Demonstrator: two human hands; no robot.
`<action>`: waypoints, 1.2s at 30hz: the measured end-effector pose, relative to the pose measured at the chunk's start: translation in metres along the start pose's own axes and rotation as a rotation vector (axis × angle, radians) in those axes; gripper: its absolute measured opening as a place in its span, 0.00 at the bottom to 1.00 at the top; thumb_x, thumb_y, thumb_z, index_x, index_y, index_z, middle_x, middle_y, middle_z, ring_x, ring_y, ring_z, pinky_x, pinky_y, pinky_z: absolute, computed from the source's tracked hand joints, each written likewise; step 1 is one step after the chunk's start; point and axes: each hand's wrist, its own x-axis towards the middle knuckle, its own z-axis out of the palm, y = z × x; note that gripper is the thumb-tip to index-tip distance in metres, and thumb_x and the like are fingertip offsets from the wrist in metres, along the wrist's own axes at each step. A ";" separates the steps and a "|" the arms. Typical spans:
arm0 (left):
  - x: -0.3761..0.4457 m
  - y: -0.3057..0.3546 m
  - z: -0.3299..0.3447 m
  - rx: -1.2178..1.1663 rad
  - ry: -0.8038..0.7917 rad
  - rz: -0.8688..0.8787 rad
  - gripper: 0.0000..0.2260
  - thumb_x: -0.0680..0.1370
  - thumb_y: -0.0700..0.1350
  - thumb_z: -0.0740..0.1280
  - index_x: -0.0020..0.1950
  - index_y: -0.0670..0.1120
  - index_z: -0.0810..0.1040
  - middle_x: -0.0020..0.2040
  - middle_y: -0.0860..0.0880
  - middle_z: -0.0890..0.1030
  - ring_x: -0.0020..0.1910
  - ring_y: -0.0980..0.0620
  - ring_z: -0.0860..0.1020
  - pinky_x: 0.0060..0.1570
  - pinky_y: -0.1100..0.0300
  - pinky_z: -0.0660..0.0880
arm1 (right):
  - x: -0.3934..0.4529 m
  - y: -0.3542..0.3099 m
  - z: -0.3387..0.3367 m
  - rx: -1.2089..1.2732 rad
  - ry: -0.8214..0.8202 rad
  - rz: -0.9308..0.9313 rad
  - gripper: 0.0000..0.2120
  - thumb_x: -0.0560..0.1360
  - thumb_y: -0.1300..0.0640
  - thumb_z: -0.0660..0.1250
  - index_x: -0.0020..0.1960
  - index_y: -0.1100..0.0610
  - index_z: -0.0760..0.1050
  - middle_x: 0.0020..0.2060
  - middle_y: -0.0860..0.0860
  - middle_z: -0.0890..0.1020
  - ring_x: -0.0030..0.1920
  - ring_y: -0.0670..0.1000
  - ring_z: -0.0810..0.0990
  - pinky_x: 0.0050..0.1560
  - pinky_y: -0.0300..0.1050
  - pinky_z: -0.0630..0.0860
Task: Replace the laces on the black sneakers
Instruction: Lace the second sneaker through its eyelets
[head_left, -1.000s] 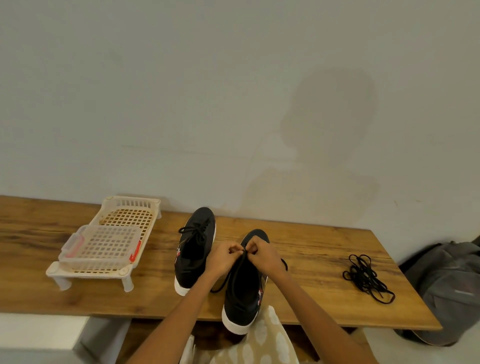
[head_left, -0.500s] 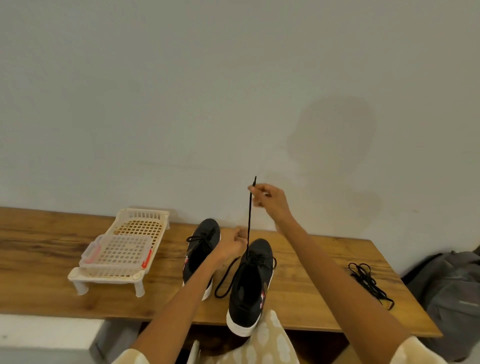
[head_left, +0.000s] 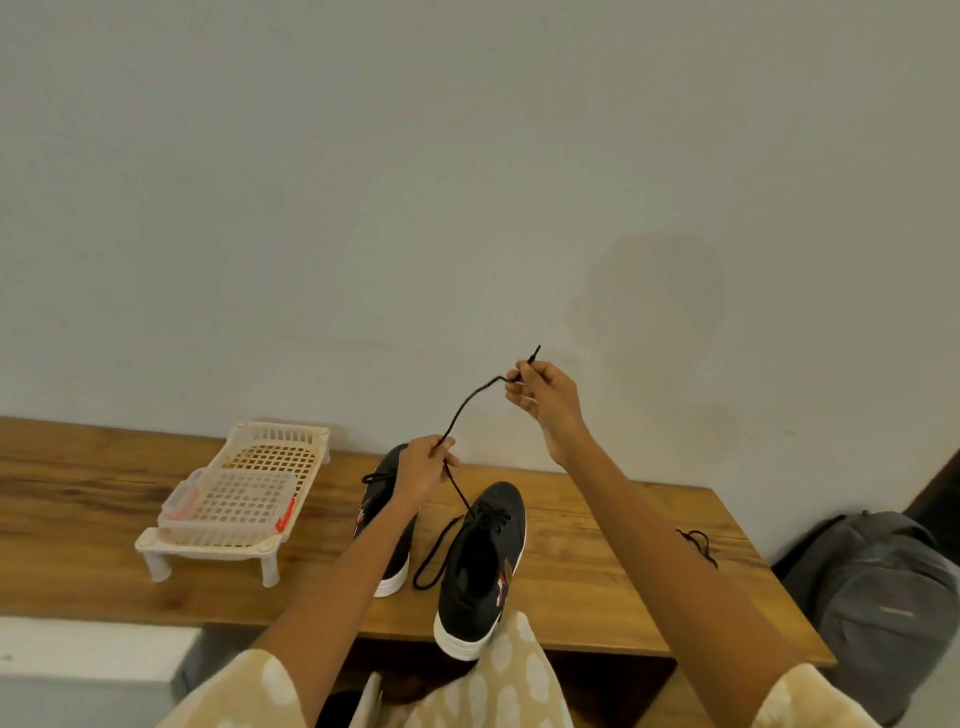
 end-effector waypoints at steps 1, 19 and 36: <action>-0.001 -0.005 -0.001 0.025 0.009 -0.019 0.08 0.81 0.39 0.60 0.55 0.38 0.77 0.35 0.47 0.80 0.35 0.49 0.78 0.36 0.57 0.78 | -0.003 0.008 -0.002 -0.030 0.001 0.020 0.06 0.79 0.59 0.63 0.49 0.61 0.76 0.42 0.54 0.81 0.40 0.50 0.80 0.48 0.43 0.81; -0.004 -0.031 0.031 0.322 -0.065 0.031 0.04 0.75 0.44 0.69 0.42 0.47 0.82 0.41 0.50 0.82 0.43 0.55 0.79 0.45 0.61 0.75 | -0.035 0.141 -0.005 -0.801 -0.095 0.290 0.06 0.76 0.56 0.67 0.51 0.56 0.80 0.46 0.52 0.82 0.49 0.51 0.80 0.48 0.41 0.75; -0.028 -0.059 0.072 0.820 -0.294 0.136 0.10 0.70 0.41 0.64 0.29 0.49 0.71 0.30 0.50 0.73 0.30 0.52 0.72 0.34 0.54 0.72 | -0.071 0.178 -0.061 -0.488 0.012 0.456 0.13 0.74 0.67 0.67 0.35 0.53 0.80 0.35 0.54 0.83 0.40 0.53 0.81 0.48 0.53 0.80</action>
